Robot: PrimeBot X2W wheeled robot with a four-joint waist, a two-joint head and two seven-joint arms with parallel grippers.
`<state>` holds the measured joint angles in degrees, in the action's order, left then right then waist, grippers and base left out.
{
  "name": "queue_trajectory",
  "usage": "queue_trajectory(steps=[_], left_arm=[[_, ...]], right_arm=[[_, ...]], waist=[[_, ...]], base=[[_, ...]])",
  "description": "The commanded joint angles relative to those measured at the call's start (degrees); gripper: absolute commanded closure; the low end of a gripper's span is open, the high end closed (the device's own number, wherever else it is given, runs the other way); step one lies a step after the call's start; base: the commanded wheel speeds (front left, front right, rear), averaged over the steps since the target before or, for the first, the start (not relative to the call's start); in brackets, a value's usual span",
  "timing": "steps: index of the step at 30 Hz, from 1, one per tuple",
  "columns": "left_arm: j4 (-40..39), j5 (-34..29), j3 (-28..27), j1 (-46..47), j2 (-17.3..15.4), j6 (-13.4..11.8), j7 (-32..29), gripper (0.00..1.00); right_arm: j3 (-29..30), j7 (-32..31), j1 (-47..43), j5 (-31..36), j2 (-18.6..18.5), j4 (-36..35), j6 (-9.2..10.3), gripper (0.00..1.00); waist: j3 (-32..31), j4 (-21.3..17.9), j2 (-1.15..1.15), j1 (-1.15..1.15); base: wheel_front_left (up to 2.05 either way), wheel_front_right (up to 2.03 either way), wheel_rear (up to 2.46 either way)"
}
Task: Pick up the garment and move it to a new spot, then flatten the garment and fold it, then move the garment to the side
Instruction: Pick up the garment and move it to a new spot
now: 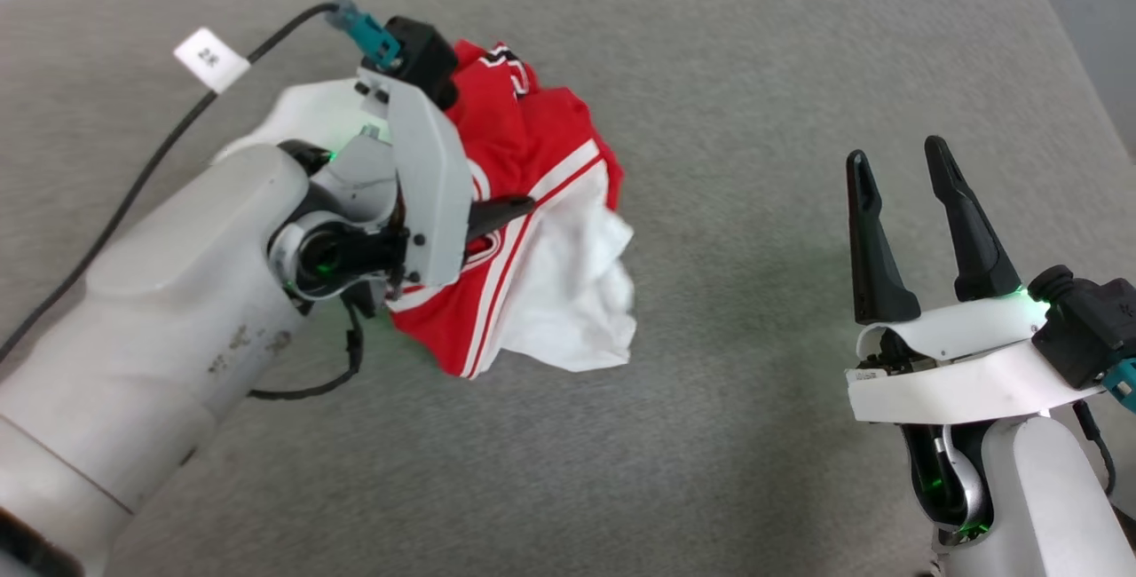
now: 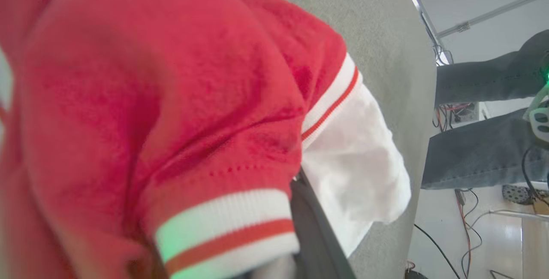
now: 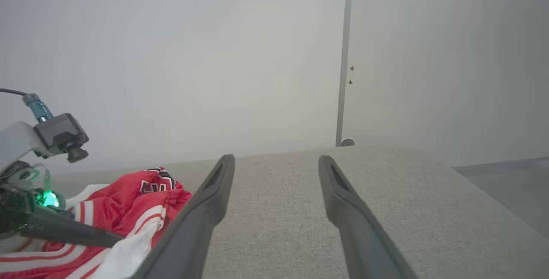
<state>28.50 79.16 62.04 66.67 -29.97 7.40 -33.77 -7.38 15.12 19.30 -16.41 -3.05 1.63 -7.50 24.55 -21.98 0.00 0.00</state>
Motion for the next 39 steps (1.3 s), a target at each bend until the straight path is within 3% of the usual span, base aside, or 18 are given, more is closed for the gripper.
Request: queue_trajectory(steps=[1,4,5,7,9,11,17,25,30,39], left_arm=[[0.91,-0.11,0.8,0.11,-0.59,0.12,-0.22,1.0],[3.07,-0.54,2.85,-0.21,-0.91,-0.09,-0.25,1.0],[3.68,-0.71,3.59,-0.35,-0.98,-0.17,-0.34,0.95],[4.38,-1.22,5.23,-0.48,-1.14,-0.29,-0.46,0.65],[4.77,-0.85,6.25,-0.59,-1.08,-0.41,-0.09,0.49],[4.78,-0.27,6.77,-0.52,-0.93,-0.41,0.76,0.0],[1.94,1.45,6.49,1.09,-0.78,-0.36,5.99,0.0],[-4.84,3.65,5.29,0.92,-1.17,0.01,15.94,0.0],[-7.51,5.69,4.96,-3.37,-2.86,0.01,22.32,0.0],[-7.99,9.29,3.13,-16.21,-5.4,0.01,36.03,0.0]], right_arm=[[-0.09,0.03,0.35,-0.42,0.23,-0.26,0.02,0.0],[-0.06,0.03,0.81,-1.02,0.22,-0.36,0.02,0.0],[-0.02,0.03,0.92,-1.18,0.22,-0.39,0.02,0.0],[0.06,0.03,1.12,-1.16,0.22,-0.34,0.02,0.0],[-0.12,0.03,1.07,-0.49,0.21,-0.26,0.02,0.0],[-0.5,0.03,1.29,0.33,0.21,-0.08,0.02,0.0],[-1.59,0.03,2.19,4.64,0.17,1.9,0.02,0.0],[-1.22,0.03,1.69,11.19,0.13,6.89,0.02,0.0],[-0.66,0.03,0.41,13.29,-0.09,10.28,0.02,0.0],[0.81,0.03,-3.37,11.92,-3.64,14.14,0.03,0.0]], waist=[[4.43,-4.48,0.0,0.0],[5.12,-5.19,0.0,0.0],[5.24,-5.27,0.0,0.0],[5.39,-5.25,0.0,0.0],[5.21,-4.82,0.0,0.0],[4.7,-4.04,0.0,0.0],[1.16,0.56,0.0,0.0],[-6.37,9.69,0.0,0.0],[-10.58,14.84,0.0,0.0],[-16.25,22.33,0.0,0.0]], base=[[0.0,0.0,0.0],[0.0,0.0,0.0],[0.0,0.0,0.0],[0.0,0.0,0.0],[0.0,0.0,0.0],[0.0,0.0,0.0],[0.0,0.0,0.0],[0.0,0.0,0.0],[0.0,0.0,0.0],[0.0,0.0,0.0]])
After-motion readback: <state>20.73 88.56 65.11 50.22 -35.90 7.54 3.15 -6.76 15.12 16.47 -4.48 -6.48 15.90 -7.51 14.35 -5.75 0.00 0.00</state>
